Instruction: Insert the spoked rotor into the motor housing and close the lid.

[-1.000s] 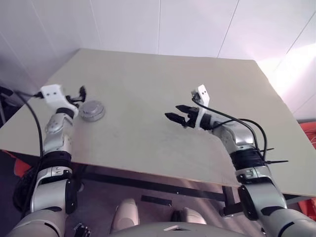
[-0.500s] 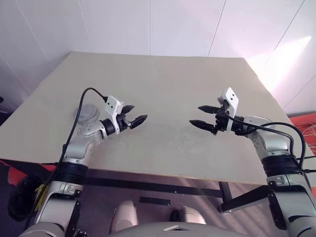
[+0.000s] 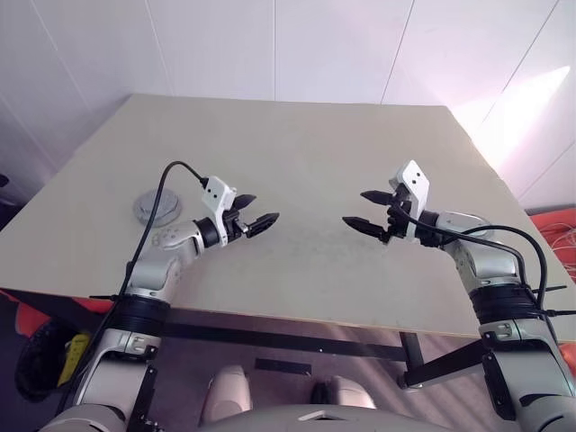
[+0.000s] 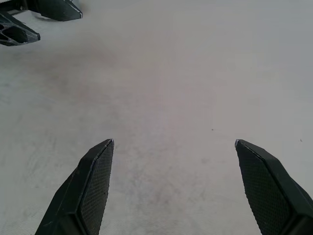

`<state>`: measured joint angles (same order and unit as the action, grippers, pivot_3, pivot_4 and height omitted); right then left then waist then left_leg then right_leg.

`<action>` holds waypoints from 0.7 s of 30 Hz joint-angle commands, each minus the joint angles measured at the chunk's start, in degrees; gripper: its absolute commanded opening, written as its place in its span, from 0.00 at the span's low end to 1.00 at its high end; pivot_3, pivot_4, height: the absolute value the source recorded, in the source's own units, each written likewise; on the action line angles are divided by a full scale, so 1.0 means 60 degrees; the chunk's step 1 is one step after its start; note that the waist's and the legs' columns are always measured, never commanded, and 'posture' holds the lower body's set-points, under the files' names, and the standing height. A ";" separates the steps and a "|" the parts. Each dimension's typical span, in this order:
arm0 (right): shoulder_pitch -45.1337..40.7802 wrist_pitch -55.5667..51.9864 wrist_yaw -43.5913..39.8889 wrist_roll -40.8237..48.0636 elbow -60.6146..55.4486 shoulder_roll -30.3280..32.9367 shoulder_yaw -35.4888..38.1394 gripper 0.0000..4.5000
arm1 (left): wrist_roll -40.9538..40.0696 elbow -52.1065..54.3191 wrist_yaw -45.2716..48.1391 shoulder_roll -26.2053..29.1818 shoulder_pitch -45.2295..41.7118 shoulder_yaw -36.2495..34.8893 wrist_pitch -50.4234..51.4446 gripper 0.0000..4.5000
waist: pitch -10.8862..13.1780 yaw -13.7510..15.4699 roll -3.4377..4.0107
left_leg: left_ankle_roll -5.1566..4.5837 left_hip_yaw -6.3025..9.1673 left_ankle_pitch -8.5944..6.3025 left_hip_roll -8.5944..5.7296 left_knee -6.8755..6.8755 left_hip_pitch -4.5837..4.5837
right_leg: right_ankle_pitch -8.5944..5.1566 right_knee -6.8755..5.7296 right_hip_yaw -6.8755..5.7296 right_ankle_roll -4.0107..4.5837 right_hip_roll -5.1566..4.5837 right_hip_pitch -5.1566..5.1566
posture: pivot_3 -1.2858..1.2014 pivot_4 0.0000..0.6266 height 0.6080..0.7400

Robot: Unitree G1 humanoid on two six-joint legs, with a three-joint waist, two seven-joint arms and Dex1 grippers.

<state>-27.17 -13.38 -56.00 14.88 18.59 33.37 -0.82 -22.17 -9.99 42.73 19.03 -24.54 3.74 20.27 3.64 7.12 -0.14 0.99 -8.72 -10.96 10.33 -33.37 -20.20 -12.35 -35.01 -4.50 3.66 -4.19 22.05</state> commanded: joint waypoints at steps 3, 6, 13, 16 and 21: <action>-0.0053 0.0240 0.0377 0.0143 -0.0022 -0.0205 0.0413 1.00 | 0.0152 0.0467 -0.0023 -0.0107 -0.0127 0.0020 -0.0061 0.99 | 0.0000 -0.0006 0.0000 | -0.0001 0.0001 0.0000 0.0002 0.0001 0.0000 | 0.0000 0.0001 0.0000 0.0000 0.0000 0.0000 | 0.52 0.00 1.00; -0.0194 0.0375 0.0818 0.0114 0.0168 -0.0483 0.0575 1.00 | 0.0148 0.0567 -0.0124 -0.0292 -0.0032 0.0012 -0.0040 0.99 | -0.0001 -0.0012 0.0001 | 0.0000 0.0001 0.0000 0.0001 0.0001 0.0001 | 0.0000 0.0000 0.0000 0.0000 0.0000 0.0001 | 0.52 0.00 1.00; -0.0214 0.1396 0.1134 0.0066 0.0587 -0.0840 0.0789 1.00 | 0.0180 0.0696 -0.0273 -0.0408 -0.0006 -0.0074 0.0019 0.99 | -0.0001 -0.0009 0.0003 | 0.0000 0.0000 0.0000 0.0000 0.0001 0.0000 | 0.0000 0.0001 -0.0001 0.0001 0.0000 0.0001 | 0.52 0.00 1.00; -0.0267 0.1001 0.0779 0.0438 0.0507 -0.0895 0.0825 1.00 | 0.0194 0.0703 -0.0325 -0.0403 -0.0033 -0.0068 0.0004 0.99 | -0.0001 -0.0009 0.0003 | -0.0002 0.0000 -0.0001 0.0000 0.0002 0.0000 | 0.0001 0.0002 -0.0001 0.0001 0.0000 0.0000 | 0.52 0.00 1.00; -0.0404 0.1454 0.1015 0.0158 0.0759 -0.0994 0.0743 1.00 | 0.0260 0.0682 -0.0509 -0.0515 -0.0081 -0.0057 -0.0064 0.99 | -0.0001 -0.0019 0.0003 | -0.0006 0.0000 -0.0003 0.0001 0.0001 0.0000 | 0.0001 0.0002 0.0000 0.0001 0.0000 0.0000 | 0.52 0.00 1.00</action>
<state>-27.73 -6.64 -50.61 15.78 23.21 27.53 2.24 -20.94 -8.13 40.30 16.25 -24.03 4.10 20.53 3.63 7.01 -0.12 0.95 -8.72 -10.97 10.33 -33.36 -20.20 -12.35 -35.00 -4.50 3.67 -4.19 22.04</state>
